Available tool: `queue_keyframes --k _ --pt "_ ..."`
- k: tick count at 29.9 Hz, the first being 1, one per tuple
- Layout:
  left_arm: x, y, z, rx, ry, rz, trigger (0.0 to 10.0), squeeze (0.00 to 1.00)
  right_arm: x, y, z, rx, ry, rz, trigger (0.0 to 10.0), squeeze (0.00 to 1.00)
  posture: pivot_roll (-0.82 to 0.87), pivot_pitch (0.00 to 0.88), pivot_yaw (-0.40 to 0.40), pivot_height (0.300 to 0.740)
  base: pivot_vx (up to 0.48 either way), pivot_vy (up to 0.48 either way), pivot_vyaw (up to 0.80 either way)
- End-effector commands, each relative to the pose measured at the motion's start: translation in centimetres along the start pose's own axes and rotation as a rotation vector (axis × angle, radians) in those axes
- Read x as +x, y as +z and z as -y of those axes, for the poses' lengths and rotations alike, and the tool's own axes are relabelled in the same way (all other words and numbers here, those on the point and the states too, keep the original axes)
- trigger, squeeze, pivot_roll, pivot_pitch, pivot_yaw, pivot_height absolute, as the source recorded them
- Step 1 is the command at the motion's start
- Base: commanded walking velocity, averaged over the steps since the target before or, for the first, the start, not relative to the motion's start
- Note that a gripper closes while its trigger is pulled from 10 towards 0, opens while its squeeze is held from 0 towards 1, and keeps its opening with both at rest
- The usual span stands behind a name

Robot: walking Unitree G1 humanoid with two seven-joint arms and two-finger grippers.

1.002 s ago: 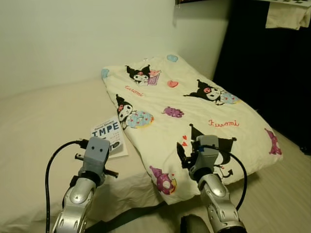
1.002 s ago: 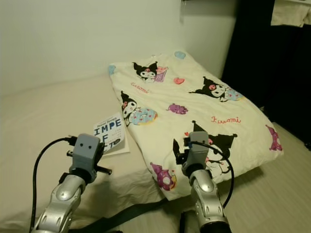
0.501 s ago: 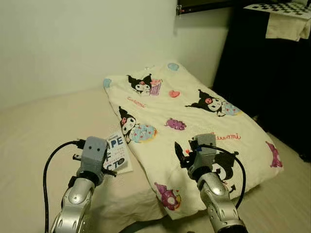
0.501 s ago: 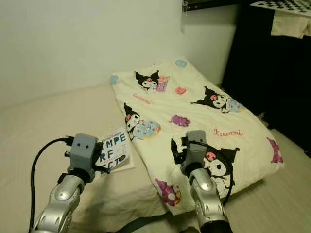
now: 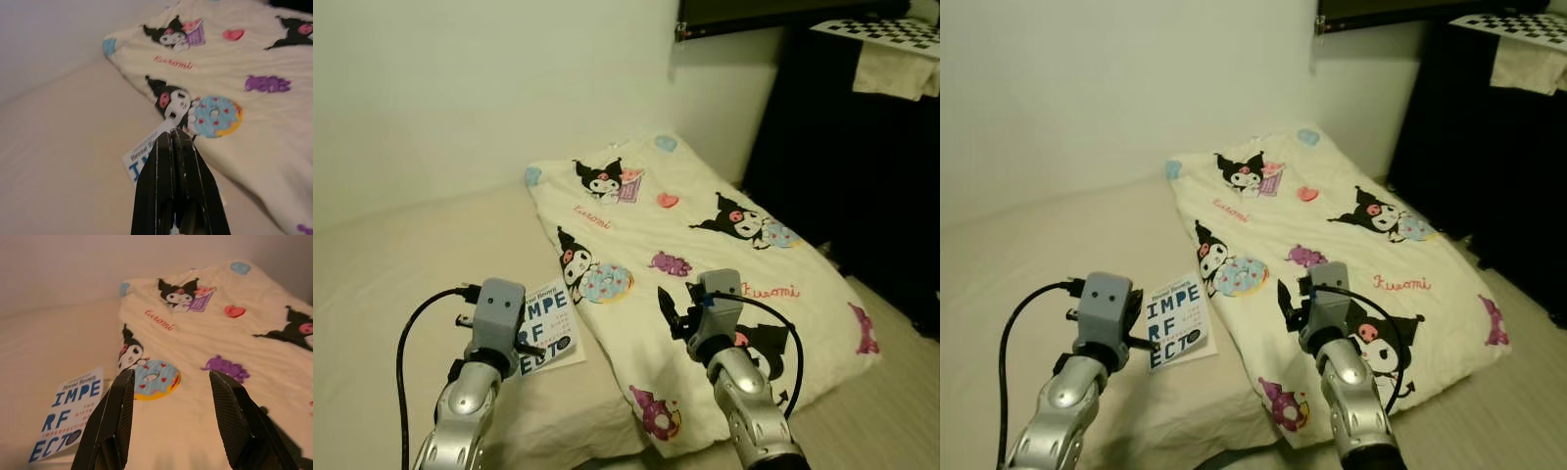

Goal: Clean up the room

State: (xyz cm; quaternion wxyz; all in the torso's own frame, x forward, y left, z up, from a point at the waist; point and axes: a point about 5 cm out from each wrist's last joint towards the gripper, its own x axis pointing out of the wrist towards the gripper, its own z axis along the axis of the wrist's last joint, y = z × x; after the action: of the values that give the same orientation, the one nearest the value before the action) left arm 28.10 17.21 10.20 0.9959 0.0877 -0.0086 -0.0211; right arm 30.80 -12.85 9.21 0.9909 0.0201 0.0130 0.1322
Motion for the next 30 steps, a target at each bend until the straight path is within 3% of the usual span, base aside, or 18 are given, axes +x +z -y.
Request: queue_keyframes --k 1,14,25,30 --pt "-0.25 -0.4 -0.27 -0.006 0.015 -0.014 10.0 0.0 -0.18 -0.12 -0.34 -0.005 0.015 0.0 10.0 0.0 -0.04 0.084 0.018 0.73 0.0 0.0 0.0" --pt "-0.49 -0.26 -0.52 -0.032 0.03 -0.003 10.0 0.0 0.04 0.0 -0.42 -0.003 0.007 0.001 10.0 0.0 -0.04 0.085 0.014 0.74 0.0 0.0 0.0" --pt "-0.37 -0.13 -1.0 -0.054 0.078 0.007 10.0 0.0 0.1 0.03 -0.48 -0.073 0.024 -0.004 10.0 0.0 -0.05 0.084 0.012 0.74 0.0 0.0 0.0" --pt "-0.23 0.06 -0.82 -0.014 0.074 0.007 10.0 0.0 0.21 0.12 -0.44 -0.115 0.021 -0.004 10.0 0.0 -0.05 0.085 0.013 0.74 0.0 -0.307 0.32"
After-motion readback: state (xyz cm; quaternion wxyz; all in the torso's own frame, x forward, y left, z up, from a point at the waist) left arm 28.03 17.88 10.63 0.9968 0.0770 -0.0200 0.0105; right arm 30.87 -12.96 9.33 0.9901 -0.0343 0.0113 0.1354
